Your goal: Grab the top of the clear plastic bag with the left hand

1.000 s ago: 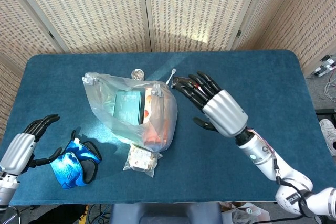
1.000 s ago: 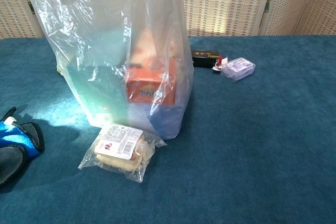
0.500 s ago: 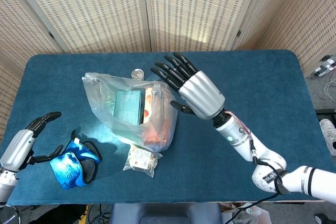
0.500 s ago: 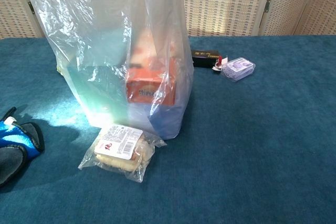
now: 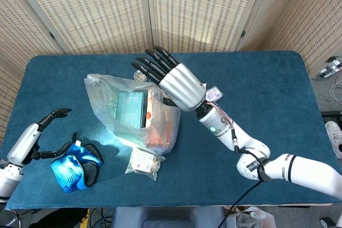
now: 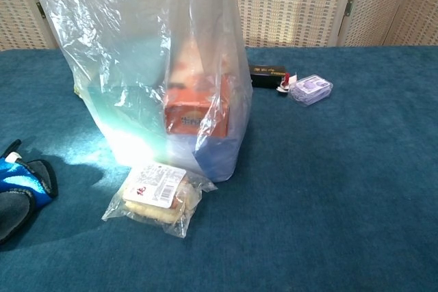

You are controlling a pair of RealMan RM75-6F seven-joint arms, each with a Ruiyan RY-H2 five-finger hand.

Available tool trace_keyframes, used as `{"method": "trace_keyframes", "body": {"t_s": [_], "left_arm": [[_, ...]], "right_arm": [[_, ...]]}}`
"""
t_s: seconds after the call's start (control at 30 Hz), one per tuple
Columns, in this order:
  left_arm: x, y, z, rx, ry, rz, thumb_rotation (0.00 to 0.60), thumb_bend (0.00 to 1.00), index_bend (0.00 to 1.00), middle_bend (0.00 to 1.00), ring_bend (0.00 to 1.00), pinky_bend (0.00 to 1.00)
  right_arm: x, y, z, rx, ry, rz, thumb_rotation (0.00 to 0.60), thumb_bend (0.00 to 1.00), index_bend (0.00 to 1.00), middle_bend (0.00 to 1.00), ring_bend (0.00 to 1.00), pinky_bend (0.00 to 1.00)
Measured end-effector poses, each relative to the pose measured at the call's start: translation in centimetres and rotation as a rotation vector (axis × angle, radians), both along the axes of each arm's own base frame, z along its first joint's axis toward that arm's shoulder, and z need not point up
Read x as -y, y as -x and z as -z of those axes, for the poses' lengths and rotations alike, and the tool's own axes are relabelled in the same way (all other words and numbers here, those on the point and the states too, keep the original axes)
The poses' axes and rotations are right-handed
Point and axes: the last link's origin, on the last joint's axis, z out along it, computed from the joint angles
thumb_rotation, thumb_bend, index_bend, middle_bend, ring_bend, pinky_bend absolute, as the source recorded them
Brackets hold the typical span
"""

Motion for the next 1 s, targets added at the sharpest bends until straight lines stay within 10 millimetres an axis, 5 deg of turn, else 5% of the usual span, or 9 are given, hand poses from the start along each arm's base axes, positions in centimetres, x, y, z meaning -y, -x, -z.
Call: {"method": "trace_keyframes", "body": {"t_s": [0.57, 1.0], "left_arm": [[-0.9, -1.0, 0.7, 0.085, 0.096, -0.032, 0.6, 0.28, 0.17, 0.18, 0.2, 0.15], [-2.6, -2.8, 0.4, 0.323, 0.238, -0.039, 0.6, 0.28, 0.19, 0.19, 0.21, 0.16]], "right_arm": [[1.7, -4.1, 2.5, 0.201, 0.024, -0.157, 0.6, 0.33, 0.2, 0.3, 0.22, 0.25], [0.3, -3.3, 1.2, 0.232, 0.035, -0.195, 0.6, 0.41, 0.22, 0.32, 0.24, 0.26]]}}
